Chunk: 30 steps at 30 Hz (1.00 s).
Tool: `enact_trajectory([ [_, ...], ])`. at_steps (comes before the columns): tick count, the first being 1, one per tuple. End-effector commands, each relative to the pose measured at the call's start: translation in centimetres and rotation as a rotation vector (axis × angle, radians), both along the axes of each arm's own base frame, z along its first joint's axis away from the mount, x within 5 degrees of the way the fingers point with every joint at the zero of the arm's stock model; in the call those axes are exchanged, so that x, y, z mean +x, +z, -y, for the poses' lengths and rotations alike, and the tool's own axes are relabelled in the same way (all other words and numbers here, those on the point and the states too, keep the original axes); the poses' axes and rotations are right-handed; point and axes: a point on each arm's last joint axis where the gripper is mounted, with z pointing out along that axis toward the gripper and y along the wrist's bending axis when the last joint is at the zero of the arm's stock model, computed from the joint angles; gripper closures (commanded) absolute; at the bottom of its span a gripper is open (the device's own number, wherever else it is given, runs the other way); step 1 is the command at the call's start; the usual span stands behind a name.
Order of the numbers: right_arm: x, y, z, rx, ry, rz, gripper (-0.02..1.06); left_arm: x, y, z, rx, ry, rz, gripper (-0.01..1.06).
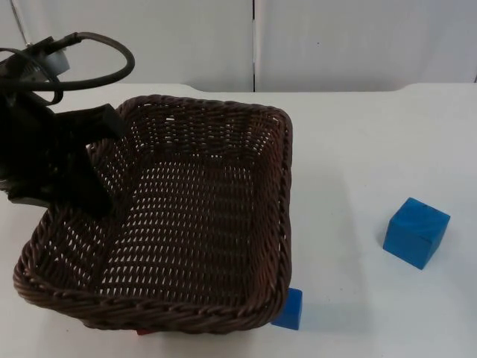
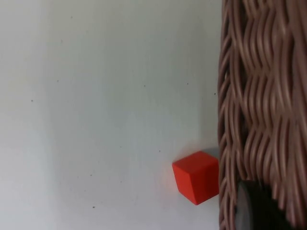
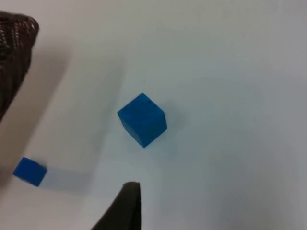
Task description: Pick up the basket with the left hand and place the largest block into the basket with the right hand.
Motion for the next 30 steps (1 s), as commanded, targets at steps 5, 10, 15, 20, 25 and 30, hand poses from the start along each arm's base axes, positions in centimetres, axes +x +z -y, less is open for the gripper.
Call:
enact_trajectory([
  [5, 4.8, 0.3, -0.5, -0.021, 0.05, -0.077, -0.01, -0.1, 0.4, 0.1, -0.021, 0.016, 0.005, 1.05],
  [10, 8.5, 0.7, -0.7, -0.023, 0.057, -0.136, -0.01, -0.1, 0.4, 0.1, -0.022, 0.015, 0.003, 1.05],
  [15, 12.4, 0.5, -0.9, -0.025, 0.058, -0.214, -0.01, -0.1, 0.4, 0.1, -0.02, 0.015, 0.005, 1.05],
  [20, 15.0, -0.2, -1.1, -0.037, 0.073, -0.263, -0.01, -0.1, 0.4, 0.1, -0.02, 0.015, 0.005, 1.05],
  [25, 17.4, -1.4, -1.3, -0.039, 0.084, -0.333, -0.01, -0.1, 0.4, 0.1, -0.019, 0.016, 0.007, 1.05],
  [30, 18.8, -2.7, -2.8, -0.081, 0.172, -0.382, -0.01, -0.1, 0.4, 0.1, -0.019, 0.016, 0.007, 1.05],
])
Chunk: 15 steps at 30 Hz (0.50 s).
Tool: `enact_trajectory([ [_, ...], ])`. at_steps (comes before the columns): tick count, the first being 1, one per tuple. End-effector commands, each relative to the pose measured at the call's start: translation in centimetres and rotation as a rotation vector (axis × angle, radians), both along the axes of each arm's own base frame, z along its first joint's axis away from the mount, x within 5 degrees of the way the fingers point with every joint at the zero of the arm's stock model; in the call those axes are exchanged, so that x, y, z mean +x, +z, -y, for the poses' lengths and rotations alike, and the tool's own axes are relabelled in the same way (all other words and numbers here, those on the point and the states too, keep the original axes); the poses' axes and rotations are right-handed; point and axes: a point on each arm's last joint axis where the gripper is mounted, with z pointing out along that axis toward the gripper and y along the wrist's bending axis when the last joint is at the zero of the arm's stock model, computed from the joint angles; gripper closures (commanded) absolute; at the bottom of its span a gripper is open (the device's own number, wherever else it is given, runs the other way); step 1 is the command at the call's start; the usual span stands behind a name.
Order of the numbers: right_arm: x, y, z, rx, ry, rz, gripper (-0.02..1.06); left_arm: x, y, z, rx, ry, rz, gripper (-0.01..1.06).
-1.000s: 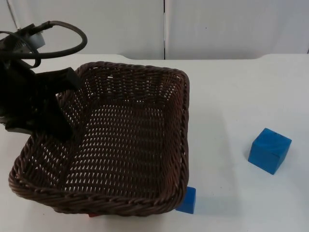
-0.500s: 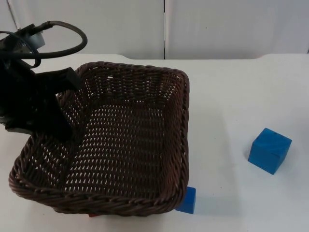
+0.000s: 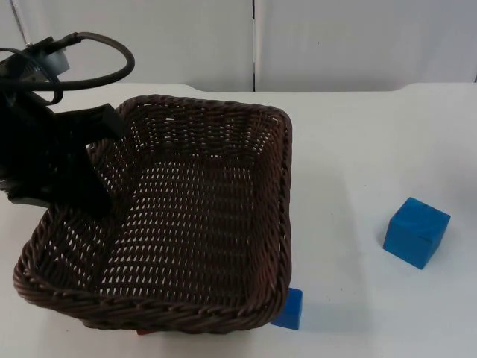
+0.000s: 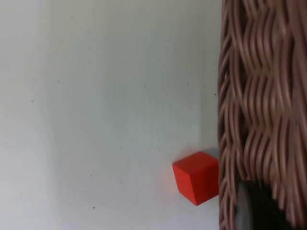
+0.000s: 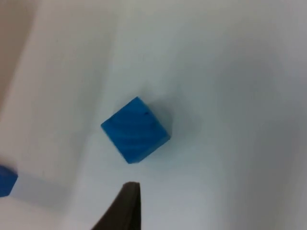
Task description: Pick up the basket with the left hand and place the largest block into the basket with the right hand.
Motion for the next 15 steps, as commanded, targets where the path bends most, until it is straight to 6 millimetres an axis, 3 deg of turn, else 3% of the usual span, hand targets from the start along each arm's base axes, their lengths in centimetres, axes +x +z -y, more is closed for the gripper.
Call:
enact_trajectory([
  [1, 0.4, -0.3, -0.9, -0.011, 0.051, -0.006, -0.01, -0.1, 0.4, 0.1, -0.019, 0.016, 0.007, 1.05],
  [9, 2.4, -3.6, -4.9, -0.066, 0.241, -0.066, -0.01, -0.1, 0.4, 0.1, -0.019, 0.017, 0.009, 1.05],
  [12, 2.6, -4.1, -5.4, -0.074, 0.264, -0.079, -0.01, -0.1, 0.4, 0.1, -0.018, 0.018, 0.01, 1.05],
  [15, 3.2, -6.4, -7.5, -0.116, 0.371, -0.124, -0.01, -0.1, 0.4, 0.1, -0.018, 0.018, 0.01, 1.05],
])
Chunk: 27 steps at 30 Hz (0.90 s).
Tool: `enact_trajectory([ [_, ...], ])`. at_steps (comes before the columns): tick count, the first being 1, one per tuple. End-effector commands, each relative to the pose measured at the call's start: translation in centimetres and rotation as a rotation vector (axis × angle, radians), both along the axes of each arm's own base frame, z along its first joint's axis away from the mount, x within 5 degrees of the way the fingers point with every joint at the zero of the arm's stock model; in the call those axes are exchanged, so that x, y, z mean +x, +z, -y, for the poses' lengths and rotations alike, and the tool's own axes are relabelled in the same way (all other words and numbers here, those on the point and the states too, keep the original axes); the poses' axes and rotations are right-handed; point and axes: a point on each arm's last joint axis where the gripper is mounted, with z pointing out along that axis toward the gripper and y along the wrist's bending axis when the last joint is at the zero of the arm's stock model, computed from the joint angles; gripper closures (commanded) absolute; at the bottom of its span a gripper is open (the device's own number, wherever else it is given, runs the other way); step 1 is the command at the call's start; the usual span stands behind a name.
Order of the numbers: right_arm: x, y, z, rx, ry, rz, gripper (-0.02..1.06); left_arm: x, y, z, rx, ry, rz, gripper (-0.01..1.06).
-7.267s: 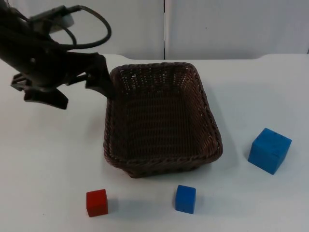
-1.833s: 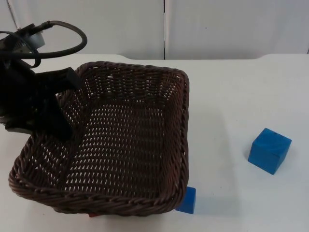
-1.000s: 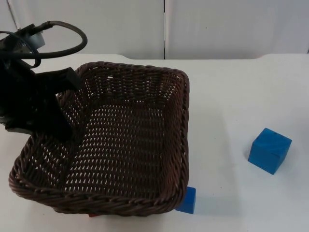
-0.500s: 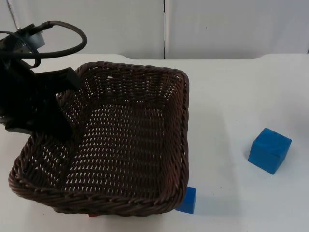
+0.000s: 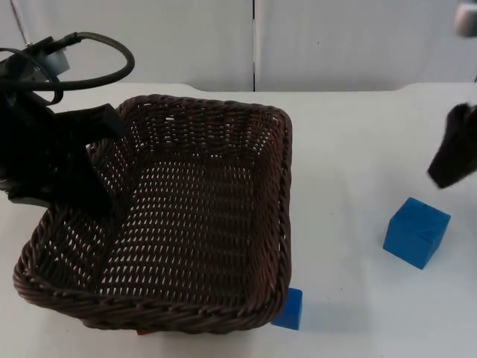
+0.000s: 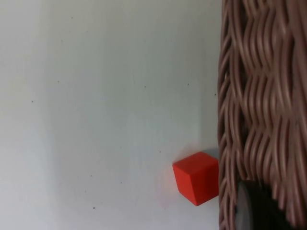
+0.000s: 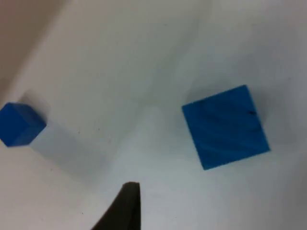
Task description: Pick up the basket with the left hand and place the largest block into the basket with the right hand.
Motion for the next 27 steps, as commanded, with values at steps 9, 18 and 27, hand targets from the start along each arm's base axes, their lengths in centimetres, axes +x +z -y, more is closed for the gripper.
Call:
enact_trajectory([
  [9, 1.5, -4.4, -2.0, -0.076, 0.138, -0.009, -0.01, -0.1, 0.4, 0.1, -0.019, 0.017, 0.009, 1.05],
  [18, 3.0, -6.6, -2.2, -0.092, 0.131, 0.059, -0.01, -0.1, 0.4, 0.1, -0.018, 0.018, 0.01, 1.05],
  [27, 3.3, -9.7, -2.5, -0.112, 0.135, 0.007, -0.01, -0.1, 0.4, 0.1, -0.018, 0.018, 0.01, 1.05],
])
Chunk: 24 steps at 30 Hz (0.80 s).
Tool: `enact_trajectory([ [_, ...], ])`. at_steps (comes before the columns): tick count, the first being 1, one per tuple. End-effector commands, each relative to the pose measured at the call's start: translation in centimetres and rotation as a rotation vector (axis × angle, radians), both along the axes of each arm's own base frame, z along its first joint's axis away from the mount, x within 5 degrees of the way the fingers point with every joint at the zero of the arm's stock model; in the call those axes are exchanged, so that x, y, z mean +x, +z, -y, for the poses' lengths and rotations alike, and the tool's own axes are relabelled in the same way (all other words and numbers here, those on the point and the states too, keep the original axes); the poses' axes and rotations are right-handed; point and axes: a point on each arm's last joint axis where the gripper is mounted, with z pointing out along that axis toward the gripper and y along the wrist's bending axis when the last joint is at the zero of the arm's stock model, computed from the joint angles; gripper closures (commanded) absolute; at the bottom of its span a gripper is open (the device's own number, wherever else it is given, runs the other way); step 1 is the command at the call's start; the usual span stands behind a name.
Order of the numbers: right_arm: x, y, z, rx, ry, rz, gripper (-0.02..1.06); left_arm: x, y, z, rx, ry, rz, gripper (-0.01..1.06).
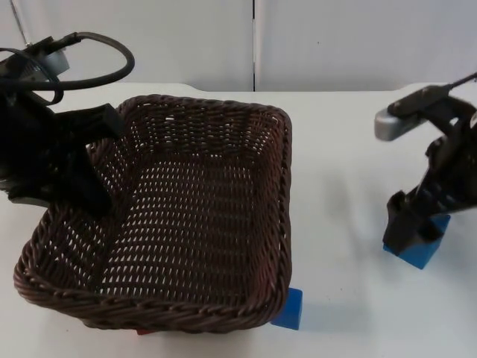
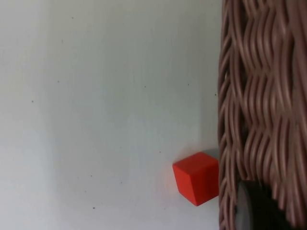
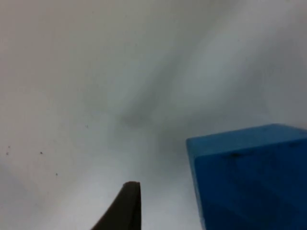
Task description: Pick up the basket with the left hand and place the largest block into the basket with the right hand.
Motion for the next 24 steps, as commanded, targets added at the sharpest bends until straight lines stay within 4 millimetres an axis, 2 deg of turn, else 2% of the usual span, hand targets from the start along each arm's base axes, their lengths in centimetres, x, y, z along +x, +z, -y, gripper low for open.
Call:
enact_trajectory([
  [1, 0.25, -0.53, -0.28, -0.001, 0.006, 0.01, 0.0, -0.05, 0.44, 0.07, -0.018, 0.018, 0.01, 1.05],
  [4, 0.29, -1.23, -0.3, -0.004, 0.002, -0.002, 0.0, -0.05, 0.44, 0.07, -0.018, 0.018, 0.01, 1.05],
  [10, 0.4, -1.34, -0.37, 0.007, -0.01, 0.005, 0.0, -0.05, 0.44, 0.07, -0.018, 0.018, 0.01, 1.05],
  [14, 0.42, -1.34, -0.37, 0.007, -0.01, 0.007, 0.06, -0.05, 0.44, 0.07, -0.018, 0.018, 0.01, 1.05],
  [16, 0.37, -1.35, -0.36, 0.006, -0.009, 0.001, 0.19, -0.05, 0.44, 0.07, -0.018, 0.018, 0.01, 1.05],
  [17, 0.37, -1.35, -0.36, 0.006, -0.009, 0.002, 0.33, -0.05, 0.44, 0.07, -0.018, 0.018, 0.01, 1.05],
  [18, 0.37, -1.35, -0.36, 0.006, -0.009, 0.002, 0.33, -0.05, 0.44, 0.07, -0.018, 0.018, 0.01, 1.05],
  [22, 0.36, -1.14, -0.36, 0.006, -0.007, 0.005, 0.79, -0.05, 0.44, 0.07, -0.018, 0.018, 0.01, 1.05],
  [23, 0.36, -1.14, -0.36, 0.006, -0.007, 0.005, 0.79, -0.05, 0.44, 0.07, -0.018, 0.018, 0.01, 1.05],
  [24, 0.33, -0.92, -0.35, 0.008, -0.007, 0.008, 0.89, -0.05, 0.44, 0.07, -0.018, 0.018, 0.01, 1.05],
])
